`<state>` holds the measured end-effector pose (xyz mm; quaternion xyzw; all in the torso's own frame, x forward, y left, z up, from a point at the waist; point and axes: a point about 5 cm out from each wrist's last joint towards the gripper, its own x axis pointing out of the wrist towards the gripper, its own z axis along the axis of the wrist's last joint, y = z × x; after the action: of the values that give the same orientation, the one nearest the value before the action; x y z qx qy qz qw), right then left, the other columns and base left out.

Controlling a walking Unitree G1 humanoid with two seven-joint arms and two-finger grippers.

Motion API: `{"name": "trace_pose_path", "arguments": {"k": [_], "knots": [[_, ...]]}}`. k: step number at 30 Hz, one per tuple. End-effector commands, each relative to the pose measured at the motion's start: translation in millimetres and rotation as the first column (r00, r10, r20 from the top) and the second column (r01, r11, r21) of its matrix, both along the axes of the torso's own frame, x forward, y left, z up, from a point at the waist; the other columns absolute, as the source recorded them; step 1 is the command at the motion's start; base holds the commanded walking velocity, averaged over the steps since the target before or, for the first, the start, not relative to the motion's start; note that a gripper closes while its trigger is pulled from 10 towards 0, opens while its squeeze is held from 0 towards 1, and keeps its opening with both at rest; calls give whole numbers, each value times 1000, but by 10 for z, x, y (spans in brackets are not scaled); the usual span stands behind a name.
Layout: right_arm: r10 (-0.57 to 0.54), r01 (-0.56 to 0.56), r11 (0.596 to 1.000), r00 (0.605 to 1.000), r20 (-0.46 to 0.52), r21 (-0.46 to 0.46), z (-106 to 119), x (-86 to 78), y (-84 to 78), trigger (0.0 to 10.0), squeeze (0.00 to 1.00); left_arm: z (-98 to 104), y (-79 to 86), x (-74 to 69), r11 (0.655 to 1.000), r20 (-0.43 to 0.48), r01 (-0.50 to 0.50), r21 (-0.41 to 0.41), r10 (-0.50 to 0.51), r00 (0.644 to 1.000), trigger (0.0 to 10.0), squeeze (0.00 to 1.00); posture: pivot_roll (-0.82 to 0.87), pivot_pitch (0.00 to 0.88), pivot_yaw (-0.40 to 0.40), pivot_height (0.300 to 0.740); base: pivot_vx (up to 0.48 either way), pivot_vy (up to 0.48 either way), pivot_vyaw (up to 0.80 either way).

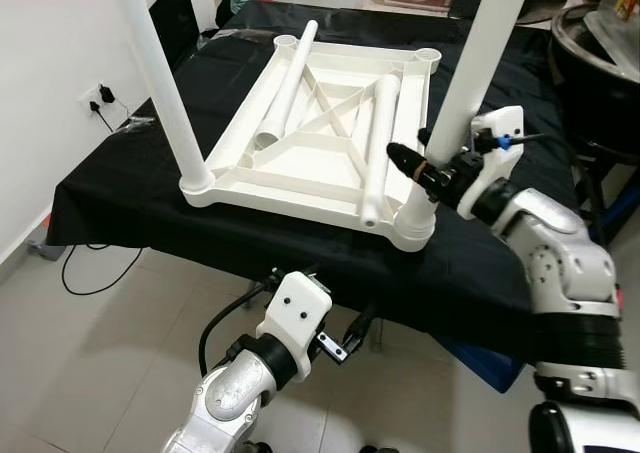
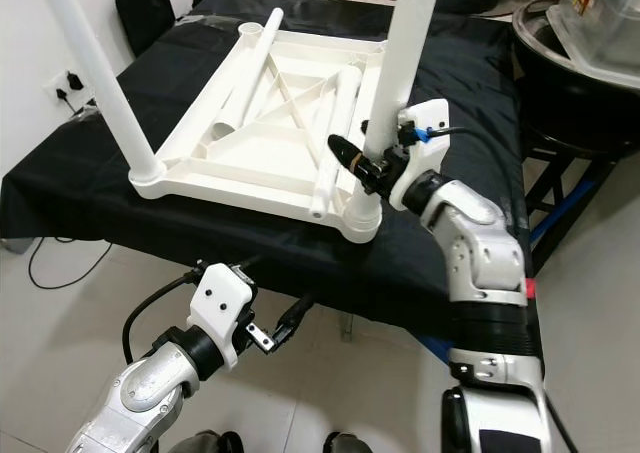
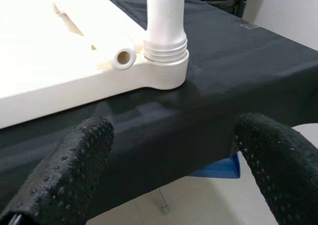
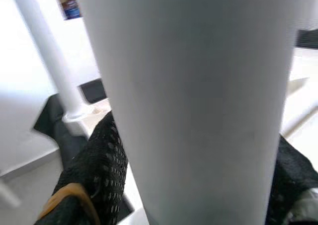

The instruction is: Building children table

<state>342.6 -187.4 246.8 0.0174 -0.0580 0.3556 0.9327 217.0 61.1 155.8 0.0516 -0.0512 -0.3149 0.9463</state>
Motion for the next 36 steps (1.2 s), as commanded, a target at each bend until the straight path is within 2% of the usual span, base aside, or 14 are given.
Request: {"name": "trace_pose_path", "arguments": {"k": [1, 8, 10, 11, 15, 23, 25, 26, 27, 29, 32, 34, 35, 36], "knots": [[69, -69, 998, 998, -12, 6, -21, 14, 54, 10000, 0, -40, 1, -10, 1000, -16, 0, 15, 0, 1000, 10000, 0, 133, 156, -32, 740, 0, 0, 0], [117, -116, 993, 992, -48, 6, -66, 137, 94, 10000, 0, -40, 1, -20, 1000, -14, 0, 17, 0, 1000, 10000, 0, 140, 149, -34, 740, 0, 0, 0], [130, -130, 991, 991, -39, 5, -75, 148, 124, 9137, 0, -40, 4, -20, 1000, -14, 0, 17, 1, 1000, 10000, 0, 143, 148, -36, 740, 0, 0, 0], [122, -122, 992, 992, -35, -3, -85, 174, 146, 0, 0, -39, 6, -21, 1000, -13, 0, 17, 0, 1000, 10000, 0, 141, 147, -34, 740, 0, 0, 0], [85, -85, 996, 996, -27, -9, -97, 213, 170, 0, 0, -41, 3, -22, 1000, -11, -1, 19, 1, 1000, 10000, 0, 144, 140, -37, 740, 0, 0, 0], [-194, 194, 981, 981, 10, 7, -169, 193, 52, 0, 0, -49, -4, -17, 1000, -10, 3, 19, -3, 1000, 10000, 0, 123, 136, -31, 740, 0, 0, 0], [-354, 354, 935, 935, 21, 6, -179, 152, 17, 0, 0, -47, -14, -7, 1000, -10, 8, 19, -8, 1000, 10000, 0, 121, 139, -28, 740, 0, 0, 0], [-354, 354, 935, 935, 21, 6, -179, 152, 17, 0, 0, -47, -14, -7, 1000, -10, 8, 19, -8, 1000, 10000, 0, 121, 139, -28, 740, 0, 0, 0], [-463, 463, 886, 886, 25, 10, -153, 138, -18, 0, 0, -43, -20, -1, 1000, -9, 11, 20, -10, 1000, 10000, 0, 122, 143, -26, 740, 0, 0, 0], [-543, 543, 839, 839, 38, -4, -127, 120, -45, 0, 0, -41, -22, 1, 1000, -7, 12, 21, -12, 1000, 10000, 0, 122, 143, -22, 740, 0, 0, 0], [-543, 543, 839, 839, 38, -4, -127, 120, -45, 0, 0, -41, -22, 1, 1000, -7, 12, 21, -12, 1000, 10000, 0, 122, 143, -22, 740, 0, 0, 0], [-703, 703, 711, 710, 42, 18, -77, 44, -30, 0, 0, -39, -22, 9, 1000, -7, 15, 23, -15, 1000, 10000, 0, 118, 146, -25, 740, 0, 0, 0], [-703, 703, 711, 710, 42, 18, -77, 44, -30, 0, 0, -39, -22, 9, 1000, -7, 15, 23, -15, 1000, 10000, 0, 118, 146, -25, 740, 0, 0, 0], [-772, 771, 635, 633, 54, 41, -46, -7, -16, 0, 0, -38, -21, 12, 1000, -6, 15, 24, -15, 1000, 10000, 0, 121, 149, -26, 740, 0, 0, 0]]}}
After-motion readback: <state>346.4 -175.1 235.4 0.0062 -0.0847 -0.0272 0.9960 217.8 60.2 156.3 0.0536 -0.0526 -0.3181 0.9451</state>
